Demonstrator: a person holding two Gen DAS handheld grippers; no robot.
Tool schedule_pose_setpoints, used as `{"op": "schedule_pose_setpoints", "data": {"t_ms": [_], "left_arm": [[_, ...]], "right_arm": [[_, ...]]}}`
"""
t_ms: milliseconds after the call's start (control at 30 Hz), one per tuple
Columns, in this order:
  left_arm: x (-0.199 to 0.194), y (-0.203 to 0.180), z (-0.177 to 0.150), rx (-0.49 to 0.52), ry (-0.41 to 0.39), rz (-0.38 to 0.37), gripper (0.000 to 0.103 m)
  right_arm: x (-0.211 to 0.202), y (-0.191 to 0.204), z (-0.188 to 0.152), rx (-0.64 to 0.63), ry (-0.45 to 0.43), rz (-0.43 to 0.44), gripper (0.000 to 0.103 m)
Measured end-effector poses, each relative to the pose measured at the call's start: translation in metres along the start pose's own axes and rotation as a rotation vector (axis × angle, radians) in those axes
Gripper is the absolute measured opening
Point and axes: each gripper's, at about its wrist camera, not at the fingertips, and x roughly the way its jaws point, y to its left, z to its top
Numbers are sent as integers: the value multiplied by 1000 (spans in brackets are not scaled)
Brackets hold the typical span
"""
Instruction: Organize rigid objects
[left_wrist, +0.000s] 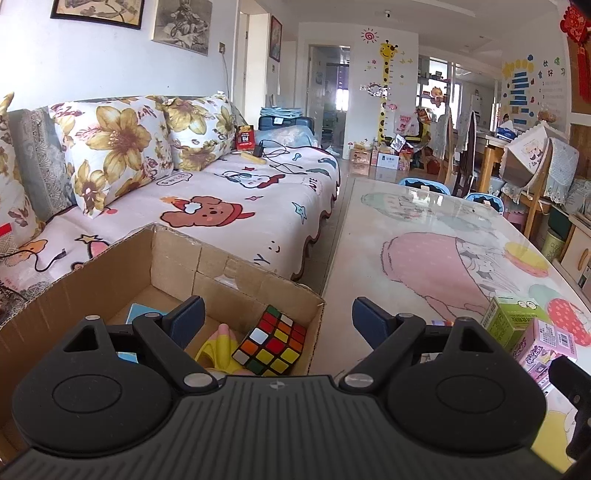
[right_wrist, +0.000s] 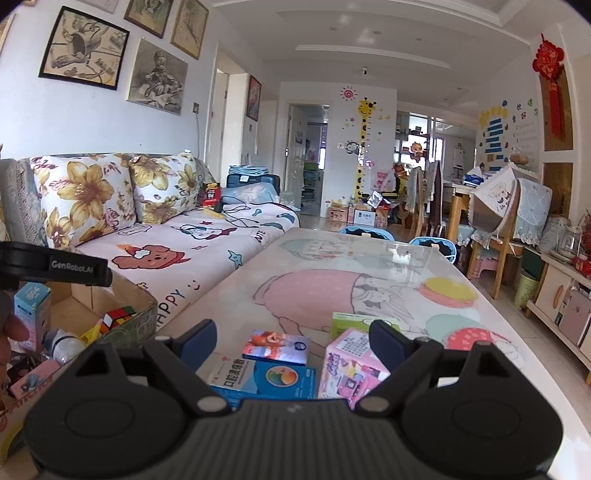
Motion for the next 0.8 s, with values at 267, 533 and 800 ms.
{"op": "schedule_pose_setpoints", "data": {"t_ms": [267,533,800], "left_arm": [[5,-4,-1,32,-1,-31,103],[9,-12,-5,89,0,-58,103],[15,-18,-11,136,25,-96,103]], "right_arm": [[20,-33,-10,129,53,-77,95],[43,-50,-15,212,88,-46,99],[63,-48,-21,201,117,-34,102]]}}
